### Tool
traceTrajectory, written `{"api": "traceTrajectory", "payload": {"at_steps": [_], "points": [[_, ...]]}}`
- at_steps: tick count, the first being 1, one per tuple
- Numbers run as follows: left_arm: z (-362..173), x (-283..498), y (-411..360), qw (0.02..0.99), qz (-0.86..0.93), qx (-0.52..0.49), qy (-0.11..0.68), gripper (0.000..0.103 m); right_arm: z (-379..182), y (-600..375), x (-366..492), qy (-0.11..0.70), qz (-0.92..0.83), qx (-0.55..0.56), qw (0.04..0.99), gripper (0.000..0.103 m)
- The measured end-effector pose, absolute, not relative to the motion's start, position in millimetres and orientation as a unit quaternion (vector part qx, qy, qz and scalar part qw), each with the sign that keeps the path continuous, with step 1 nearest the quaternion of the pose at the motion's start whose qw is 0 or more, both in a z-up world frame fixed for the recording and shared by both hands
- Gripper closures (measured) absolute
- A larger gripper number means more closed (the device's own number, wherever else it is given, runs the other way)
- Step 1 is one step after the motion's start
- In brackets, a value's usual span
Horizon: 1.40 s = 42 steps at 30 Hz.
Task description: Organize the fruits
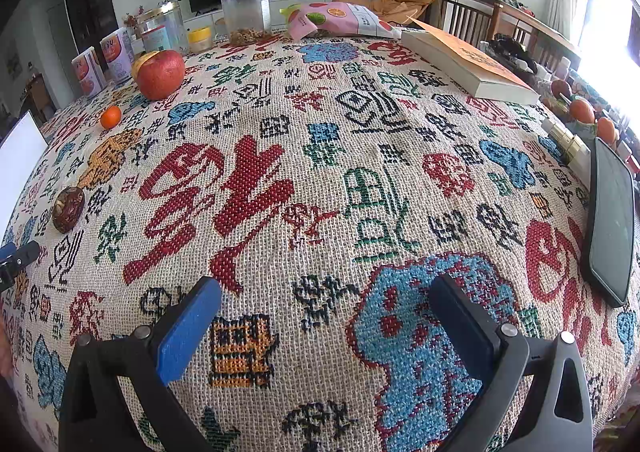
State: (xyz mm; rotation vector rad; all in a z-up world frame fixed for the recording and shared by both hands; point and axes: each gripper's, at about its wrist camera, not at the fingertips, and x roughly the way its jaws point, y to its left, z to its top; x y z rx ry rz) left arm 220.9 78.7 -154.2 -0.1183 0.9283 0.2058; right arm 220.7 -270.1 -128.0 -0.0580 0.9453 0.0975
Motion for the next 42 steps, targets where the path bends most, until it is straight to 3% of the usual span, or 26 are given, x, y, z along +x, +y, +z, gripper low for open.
{"api": "traceTrajectory", "payload": {"at_steps": [42], "points": [[-145.2,212.4,73.3,0.894,0.045,-0.078,0.438,0.002,-128.1,-270.3,220.4,0.455,0.047,-0.028,0.889,0.000]]}}
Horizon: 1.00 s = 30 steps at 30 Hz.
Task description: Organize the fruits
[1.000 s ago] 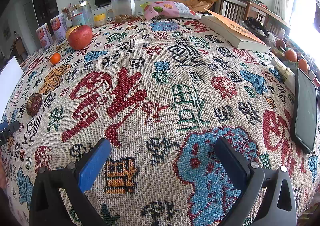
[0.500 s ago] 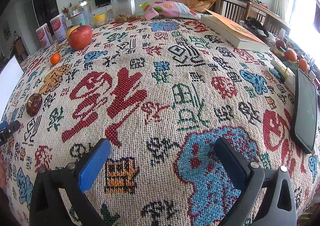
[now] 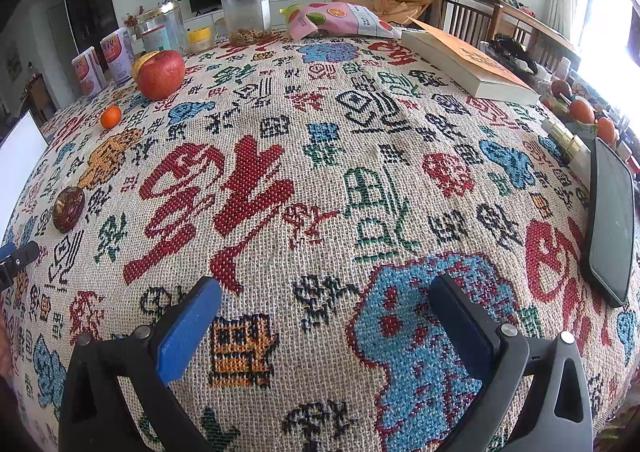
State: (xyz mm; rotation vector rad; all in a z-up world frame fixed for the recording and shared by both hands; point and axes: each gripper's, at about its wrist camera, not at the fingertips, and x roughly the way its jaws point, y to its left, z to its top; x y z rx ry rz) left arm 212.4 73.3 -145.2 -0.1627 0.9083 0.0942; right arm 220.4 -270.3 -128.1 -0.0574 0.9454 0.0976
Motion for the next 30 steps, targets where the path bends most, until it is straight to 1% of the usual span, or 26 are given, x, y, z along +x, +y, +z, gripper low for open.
{"api": "traceTrajectory", "payload": {"at_steps": [3,7,9,10,11,12,13,14,15,19,24,27,30], "points": [[-132.2,209.5,49.2,0.899,-0.024,-0.103,0.425,0.002,-128.2,-270.3,220.3,0.455,0.047,-0.028,0.889,0.000],[-127.3,238.1,2.1,0.898,-0.054,-0.041,0.435,0.003,-128.1,-270.4,219.9,0.455,0.047,-0.028,0.889,0.000],[-131.5,253.3,-8.8,0.897,-0.044,-0.032,0.439,0.006,-128.1,-270.5,219.9,0.455,0.047,-0.028,0.889,0.000],[-134.2,259.7,-12.4,0.895,-0.039,-0.032,0.444,0.010,-128.1,-270.6,219.8,0.455,0.047,-0.028,0.889,0.000],[-137.7,265.0,-14.4,0.890,-0.036,-0.032,0.454,0.025,-127.9,-270.5,219.6,0.455,0.047,-0.027,0.889,0.000],[-139.9,267.4,-15.8,0.888,-0.028,-0.027,0.458,0.032,-128.0,-270.6,219.7,0.455,0.047,-0.028,0.889,0.000],[-139.4,266.3,-16.9,0.894,-0.019,-0.017,0.447,0.037,-128.0,-270.5,219.9,0.455,0.047,-0.028,0.889,0.000],[-140.7,264.7,-16.9,0.895,-0.015,-0.012,0.445,0.053,-128.1,-270.4,220.3,0.455,0.047,-0.028,0.889,0.000],[-140.4,260.9,-15.3,0.899,-0.013,-0.008,0.437,0.063,-128.3,-270.6,220.3,0.455,0.047,-0.028,0.889,0.000],[-130.9,243.0,6.5,0.905,-0.002,-0.032,0.425,0.063,-128.1,-270.5,220.2,0.455,0.047,-0.028,0.889,0.000],[-119.2,219.1,40.4,0.904,0.018,-0.015,0.427,0.063,-128.2,-270.4,220.3,0.455,0.047,-0.028,0.889,0.000],[-128.5,212.8,62.1,0.898,0.030,-0.006,0.439,0.063,-128.3,-270.4,220.3,0.455,0.046,-0.029,0.889,0.000],[-141.4,210.9,80.3,0.892,0.040,-0.023,0.449,0.062,-128.1,-270.3,220.1,0.455,0.046,-0.029,0.889,0.000]]}}
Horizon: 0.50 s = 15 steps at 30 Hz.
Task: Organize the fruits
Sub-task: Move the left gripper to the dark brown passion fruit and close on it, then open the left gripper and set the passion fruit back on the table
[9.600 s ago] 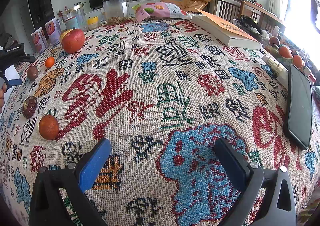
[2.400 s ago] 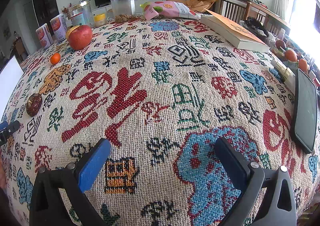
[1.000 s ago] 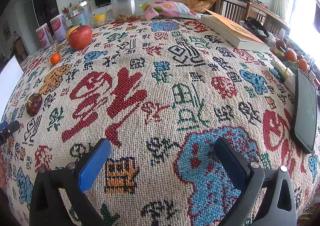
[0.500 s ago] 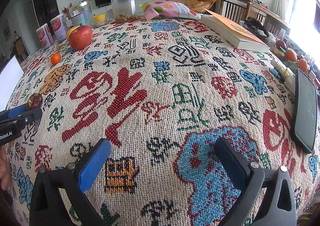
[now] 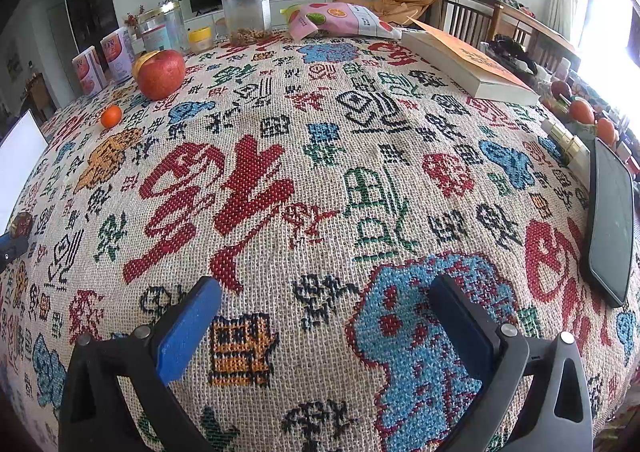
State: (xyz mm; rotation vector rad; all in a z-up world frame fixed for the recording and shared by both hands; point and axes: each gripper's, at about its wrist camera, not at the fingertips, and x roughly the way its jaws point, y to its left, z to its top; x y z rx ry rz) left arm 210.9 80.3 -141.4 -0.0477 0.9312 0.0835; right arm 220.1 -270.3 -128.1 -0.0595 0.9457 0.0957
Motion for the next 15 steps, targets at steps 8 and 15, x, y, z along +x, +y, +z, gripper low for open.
{"api": "traceTrajectory", "payload": {"at_steps": [8,15], "points": [[-150.9,212.5,96.1,0.892,0.085,-0.046,0.442,0.008,-128.2,-270.1,220.1,0.455,0.046,-0.029,0.889,0.000],[-154.3,215.2,97.7,0.888,0.087,-0.046,0.448,0.001,-128.5,-270.0,220.0,0.456,0.046,-0.029,0.889,0.000]]}}
